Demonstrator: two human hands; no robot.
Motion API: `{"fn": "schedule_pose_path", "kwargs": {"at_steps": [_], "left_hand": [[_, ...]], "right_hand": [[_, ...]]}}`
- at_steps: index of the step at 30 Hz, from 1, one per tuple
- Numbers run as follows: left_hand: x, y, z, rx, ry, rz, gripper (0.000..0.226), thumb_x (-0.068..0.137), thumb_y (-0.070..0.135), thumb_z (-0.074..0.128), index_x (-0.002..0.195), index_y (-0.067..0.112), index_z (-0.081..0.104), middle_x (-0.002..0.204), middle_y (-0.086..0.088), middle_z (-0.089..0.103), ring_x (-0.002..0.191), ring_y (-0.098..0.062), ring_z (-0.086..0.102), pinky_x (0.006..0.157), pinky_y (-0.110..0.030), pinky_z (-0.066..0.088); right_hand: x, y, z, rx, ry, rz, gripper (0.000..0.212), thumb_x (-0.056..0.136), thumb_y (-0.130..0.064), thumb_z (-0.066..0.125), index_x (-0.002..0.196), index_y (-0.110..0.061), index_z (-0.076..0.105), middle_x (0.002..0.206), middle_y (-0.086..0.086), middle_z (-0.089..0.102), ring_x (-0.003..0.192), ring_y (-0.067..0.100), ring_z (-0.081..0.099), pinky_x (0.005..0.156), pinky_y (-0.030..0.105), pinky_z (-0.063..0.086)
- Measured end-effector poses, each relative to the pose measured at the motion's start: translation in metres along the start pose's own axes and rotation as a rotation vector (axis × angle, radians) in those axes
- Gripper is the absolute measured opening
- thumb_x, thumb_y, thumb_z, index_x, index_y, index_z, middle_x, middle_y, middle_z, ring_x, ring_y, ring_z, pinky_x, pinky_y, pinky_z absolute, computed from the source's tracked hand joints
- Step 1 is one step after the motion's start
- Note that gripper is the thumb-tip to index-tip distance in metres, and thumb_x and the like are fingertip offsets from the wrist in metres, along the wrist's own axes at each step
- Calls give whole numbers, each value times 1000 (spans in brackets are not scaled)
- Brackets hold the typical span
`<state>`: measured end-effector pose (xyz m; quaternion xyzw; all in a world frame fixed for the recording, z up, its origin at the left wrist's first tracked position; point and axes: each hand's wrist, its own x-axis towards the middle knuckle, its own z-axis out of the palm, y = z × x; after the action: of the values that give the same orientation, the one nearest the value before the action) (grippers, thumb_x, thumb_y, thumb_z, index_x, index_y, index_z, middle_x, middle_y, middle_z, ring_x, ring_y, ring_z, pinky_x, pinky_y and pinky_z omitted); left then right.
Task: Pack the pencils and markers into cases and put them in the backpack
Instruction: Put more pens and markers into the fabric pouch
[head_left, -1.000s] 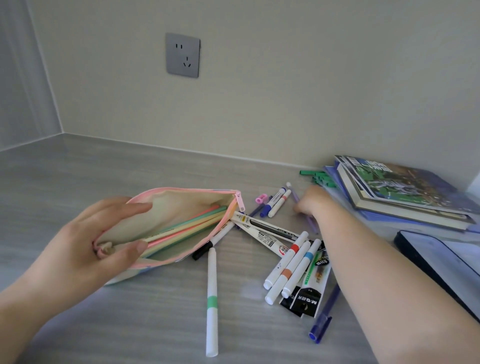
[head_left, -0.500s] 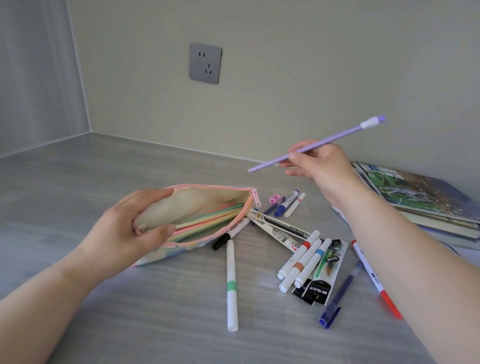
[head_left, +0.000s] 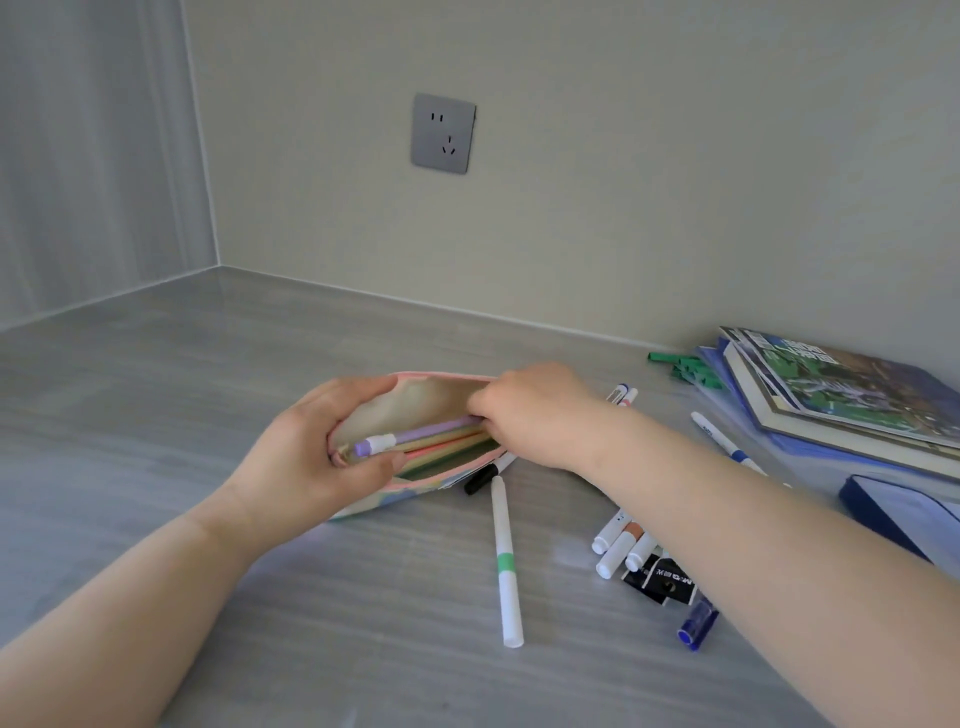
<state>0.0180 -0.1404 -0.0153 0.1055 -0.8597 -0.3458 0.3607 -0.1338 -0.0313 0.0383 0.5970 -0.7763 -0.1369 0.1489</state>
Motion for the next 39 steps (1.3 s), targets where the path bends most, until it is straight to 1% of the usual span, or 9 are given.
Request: {"fn": "schedule_pose_path", "kwargs": {"at_steps": [3,9,14,19,21,25,30,34,39], "left_hand": [[0,1,1,-3,7,10,46,46,54,50,91,54,43,93,59,42,87,32,42,68,10,31],[0,-3,0,2,14,32,55,47,55,52,100,50,41,89,48,53,87,33,42,72,11,28],[0,-1,1,25,0,72,47,48,53,52,95,49,43,96,59,41,88,33,41,73,11,28],[0,-4,0,24,6,81,59,49,53,52,106,40,43,96,58,42,88,32,41,74,10,28],[1,-4,0,36,0,87,57,50,54,52,105,44,41,96,58,42,89,33,41,74,11,27],[1,-4,0,57,-27,83,46,50,55,52,95,53,45,97,58,42,90,33,40,74,11,26],[2,-4,0,77,-6,78,52,48,57,51,91,80,33,95,56,44,87,32,40,71,13,25],[0,-5,5,139,-34,137,78,42,55,56,119,45,43,100,21,50,89,13,41,78,15,21],[-2,-4,8,194,-56,139,79,39,58,58,110,74,27,104,20,44,95,7,39,82,15,18]], "right_hand": [[9,-5,7,-48,-17,23,24,87,-4,42,99,-10,62,100,12,66,80,31,55,45,20,18],[3,-4,-9,323,10,5,32,84,-26,56,116,-27,58,119,-7,64,108,18,56,73,23,36],[-1,-21,-5,205,38,-108,22,88,-23,47,96,-19,67,101,5,67,81,22,49,48,23,24],[5,-22,12,224,-23,-67,23,85,-12,44,82,-12,67,70,9,55,70,24,45,50,26,26],[4,-19,15,283,-54,-64,22,85,-12,44,79,-15,66,64,4,51,72,25,48,55,27,31],[-6,5,4,600,2,42,23,87,-13,52,103,-15,68,102,1,69,77,7,50,57,11,33],[-35,61,0,696,53,312,20,85,-10,56,99,-14,69,75,-9,59,57,-4,50,54,0,37],[-66,90,22,549,-88,418,19,86,-12,57,99,-13,70,80,-9,57,76,9,53,64,12,40],[-98,90,34,617,-137,414,20,86,-15,58,103,-16,69,76,-15,56,73,3,51,59,4,36]]}}
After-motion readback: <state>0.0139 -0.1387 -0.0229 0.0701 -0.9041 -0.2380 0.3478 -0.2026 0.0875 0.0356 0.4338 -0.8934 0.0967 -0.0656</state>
